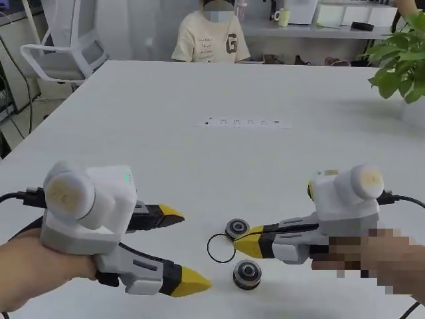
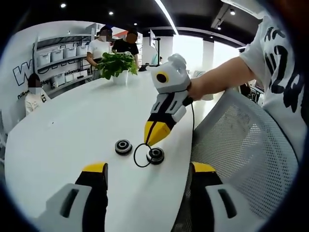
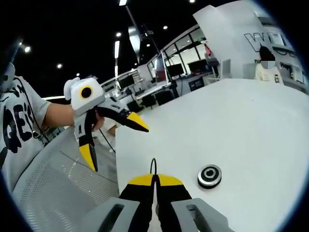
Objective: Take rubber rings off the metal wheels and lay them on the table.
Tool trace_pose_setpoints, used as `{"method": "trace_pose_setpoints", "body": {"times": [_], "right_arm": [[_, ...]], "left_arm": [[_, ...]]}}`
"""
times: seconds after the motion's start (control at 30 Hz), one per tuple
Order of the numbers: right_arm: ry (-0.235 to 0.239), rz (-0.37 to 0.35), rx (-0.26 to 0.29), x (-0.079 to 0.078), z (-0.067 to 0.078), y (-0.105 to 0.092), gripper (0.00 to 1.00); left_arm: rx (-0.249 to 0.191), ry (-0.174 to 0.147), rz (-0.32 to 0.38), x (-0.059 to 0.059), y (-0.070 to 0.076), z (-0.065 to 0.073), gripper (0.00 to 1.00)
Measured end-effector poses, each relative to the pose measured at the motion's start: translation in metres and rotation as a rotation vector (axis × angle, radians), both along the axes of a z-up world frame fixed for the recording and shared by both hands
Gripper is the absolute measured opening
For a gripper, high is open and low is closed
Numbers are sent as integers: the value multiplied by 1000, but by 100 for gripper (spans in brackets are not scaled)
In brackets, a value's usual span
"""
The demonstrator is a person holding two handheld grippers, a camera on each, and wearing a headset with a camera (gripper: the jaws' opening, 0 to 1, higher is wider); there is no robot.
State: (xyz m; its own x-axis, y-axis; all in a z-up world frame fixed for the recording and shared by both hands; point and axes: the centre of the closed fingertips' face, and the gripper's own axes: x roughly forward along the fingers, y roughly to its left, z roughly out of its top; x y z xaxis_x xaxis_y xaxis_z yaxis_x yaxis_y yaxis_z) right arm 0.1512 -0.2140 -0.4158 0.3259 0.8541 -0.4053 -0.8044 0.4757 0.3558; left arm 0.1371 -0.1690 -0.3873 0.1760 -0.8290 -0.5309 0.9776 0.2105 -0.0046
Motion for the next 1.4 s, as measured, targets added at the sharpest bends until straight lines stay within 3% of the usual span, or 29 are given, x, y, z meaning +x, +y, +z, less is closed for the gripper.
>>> {"method": "trace_pose_setpoints", "body": {"times": [0.5, 0.83, 1.23, 1.4], "right_arm": [[22, 89, -85, 1, -23, 27, 0], [3, 97, -146, 6, -35, 28, 0], [-15, 75, -174, 9, -38, 19, 23], [-31, 66, -165, 8, -33, 13, 27]], "left_arm": [[3, -4, 23, 1, 16, 3, 68], [6, 10, 21, -3, 18, 1, 68], [2, 18, 15, -3, 14, 1, 66], [5, 21, 0, -4, 10, 0, 65]]}}
